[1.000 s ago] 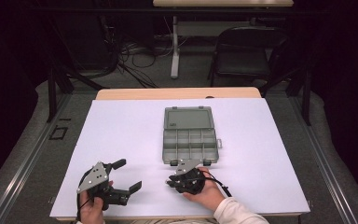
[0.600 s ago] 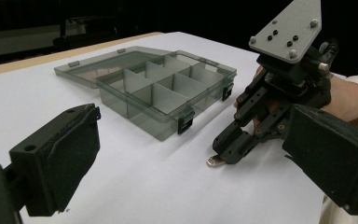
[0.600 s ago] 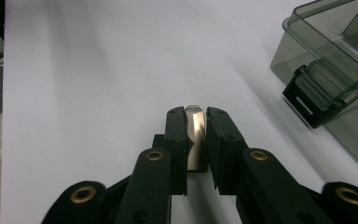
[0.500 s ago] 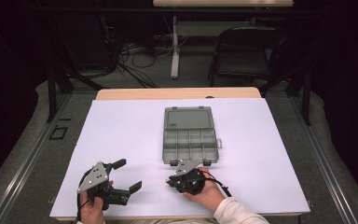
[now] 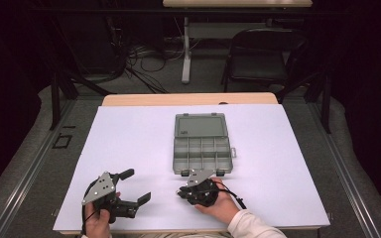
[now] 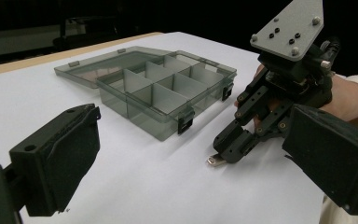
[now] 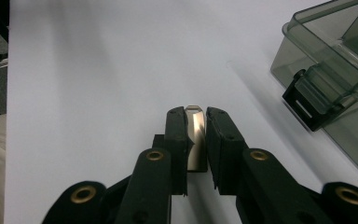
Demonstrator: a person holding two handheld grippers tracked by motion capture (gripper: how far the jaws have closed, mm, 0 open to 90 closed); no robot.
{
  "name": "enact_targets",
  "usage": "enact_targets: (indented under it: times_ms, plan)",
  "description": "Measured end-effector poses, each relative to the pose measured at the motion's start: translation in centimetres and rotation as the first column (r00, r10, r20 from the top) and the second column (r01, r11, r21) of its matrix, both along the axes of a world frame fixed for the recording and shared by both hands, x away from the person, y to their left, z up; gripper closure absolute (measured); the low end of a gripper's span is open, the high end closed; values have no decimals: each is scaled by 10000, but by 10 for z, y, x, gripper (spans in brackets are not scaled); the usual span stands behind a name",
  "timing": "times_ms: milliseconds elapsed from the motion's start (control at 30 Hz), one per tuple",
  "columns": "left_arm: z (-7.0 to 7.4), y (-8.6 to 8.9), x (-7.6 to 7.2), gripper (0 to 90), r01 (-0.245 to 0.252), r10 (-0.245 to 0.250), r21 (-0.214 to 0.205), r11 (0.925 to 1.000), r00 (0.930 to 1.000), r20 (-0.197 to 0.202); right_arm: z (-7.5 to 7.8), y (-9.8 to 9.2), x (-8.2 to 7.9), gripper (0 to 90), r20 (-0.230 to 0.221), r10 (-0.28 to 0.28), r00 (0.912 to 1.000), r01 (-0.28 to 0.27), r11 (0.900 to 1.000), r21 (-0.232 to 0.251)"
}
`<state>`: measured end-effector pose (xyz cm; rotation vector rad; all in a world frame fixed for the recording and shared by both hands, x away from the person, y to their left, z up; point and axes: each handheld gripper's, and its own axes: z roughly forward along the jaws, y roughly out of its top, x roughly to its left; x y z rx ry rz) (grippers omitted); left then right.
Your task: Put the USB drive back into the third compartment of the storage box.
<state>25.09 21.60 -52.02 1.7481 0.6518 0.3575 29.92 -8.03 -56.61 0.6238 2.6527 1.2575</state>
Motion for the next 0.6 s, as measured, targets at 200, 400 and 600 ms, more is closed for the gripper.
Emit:
enact_targets:
  times_ms: [200,400,600]
  plan:
    - [0,0,0,36,18,-18,22,10000,10000,2,2,-1,0,795,26,-24,10000,24,10000,59]
    - [0,0,0,36,6,-6,16,10000,10000,0,4,-3,1,795,83,-48,10000,47,9999,163]
    - [0,1,0,37,47,-47,34,10000,10000,-14,8,-5,1,795,68,-84,9999,82,9995,321]
